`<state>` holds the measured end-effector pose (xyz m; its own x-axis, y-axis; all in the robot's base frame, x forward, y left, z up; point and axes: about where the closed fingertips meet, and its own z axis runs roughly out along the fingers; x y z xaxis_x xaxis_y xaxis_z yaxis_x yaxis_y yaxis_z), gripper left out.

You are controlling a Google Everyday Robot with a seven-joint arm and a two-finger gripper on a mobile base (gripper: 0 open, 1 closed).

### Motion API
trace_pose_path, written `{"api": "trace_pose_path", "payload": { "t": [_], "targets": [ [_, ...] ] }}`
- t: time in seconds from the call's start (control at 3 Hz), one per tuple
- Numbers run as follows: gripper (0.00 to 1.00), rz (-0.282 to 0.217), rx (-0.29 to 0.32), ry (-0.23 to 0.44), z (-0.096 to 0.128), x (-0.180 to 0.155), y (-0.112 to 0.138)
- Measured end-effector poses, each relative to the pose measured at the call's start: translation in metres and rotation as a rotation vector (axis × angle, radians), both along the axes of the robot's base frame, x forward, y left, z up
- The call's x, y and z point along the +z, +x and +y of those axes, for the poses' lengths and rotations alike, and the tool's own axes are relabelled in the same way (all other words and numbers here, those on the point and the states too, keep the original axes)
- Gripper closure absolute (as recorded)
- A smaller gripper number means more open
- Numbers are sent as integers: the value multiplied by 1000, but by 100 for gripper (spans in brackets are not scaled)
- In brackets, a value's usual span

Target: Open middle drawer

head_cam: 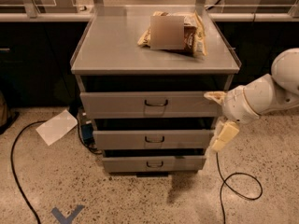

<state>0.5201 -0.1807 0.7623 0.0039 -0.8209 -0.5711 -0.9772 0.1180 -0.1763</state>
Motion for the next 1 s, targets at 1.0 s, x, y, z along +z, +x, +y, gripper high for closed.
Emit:
{"api": "trace_pose_path", "payload": {
  "t": [1.0],
  "targets": [
    [0,29,25,51,9,-72,-9]
  ]
}}
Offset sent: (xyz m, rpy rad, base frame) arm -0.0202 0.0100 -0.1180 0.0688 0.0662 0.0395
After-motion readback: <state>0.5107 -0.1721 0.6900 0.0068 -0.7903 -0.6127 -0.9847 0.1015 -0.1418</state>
